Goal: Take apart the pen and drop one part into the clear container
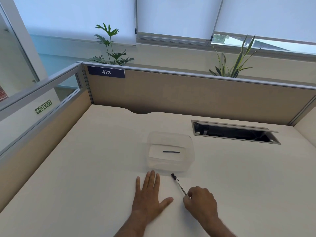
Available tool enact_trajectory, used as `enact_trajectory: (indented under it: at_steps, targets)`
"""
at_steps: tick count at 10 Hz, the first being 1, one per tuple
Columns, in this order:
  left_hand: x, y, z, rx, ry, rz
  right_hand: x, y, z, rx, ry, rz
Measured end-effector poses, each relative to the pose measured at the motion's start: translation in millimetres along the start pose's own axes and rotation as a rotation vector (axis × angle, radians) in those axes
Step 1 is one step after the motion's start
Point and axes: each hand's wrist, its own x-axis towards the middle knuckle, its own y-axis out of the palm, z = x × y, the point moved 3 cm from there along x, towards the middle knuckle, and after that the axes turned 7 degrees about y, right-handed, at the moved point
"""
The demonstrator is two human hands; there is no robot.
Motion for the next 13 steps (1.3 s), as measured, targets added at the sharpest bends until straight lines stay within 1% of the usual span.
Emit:
enact_trajectory:
  at_steps: [2, 3, 5, 7, 9, 11, 12, 13]
  targets:
    - [1.4, 1.9, 0.1, -0.005, 0.001, -0.008, 0.0, 8.8, 0.9, 0.044, 0.035, 0.054]
    - [0.8, 2.4, -0.2, -0.003, 0.000, -0.029, 0.3, 13.5, 0.9, 0.060, 0.043, 0.037]
    - [0.3, 2.5, -0.2, -0.010, -0.012, -0.013, 0.8, 17.3, 2.4, 0.071, 0.024, 0.072]
    - [1.5, 2.1, -0.8, -0.016, -0.009, -0.031, 0.2, 18.5, 4.3, 0.076, 0.012, 0.084]
    - [4.6, 7.1, 3.0, -0.007, 0.010, 0.041, -2.7, 20.2, 7.7, 0.092, 0.011, 0.087]
    - [4.6, 9.6, 4.0, 0.000, -0.004, 0.055, -4.8, 18.6, 7.9, 0.108, 0.000, 0.092]
    - [4.6, 10.1, 5.8, 0.003, -0.012, 0.020, -4.6, 18.3, 9.3, 0.121, -0.002, 0.085]
    - [5.2, 7.0, 2.7, -0.009, -0.006, -0.062, -2.9, 16.5, 5.1, 0.159, 0.041, 0.095]
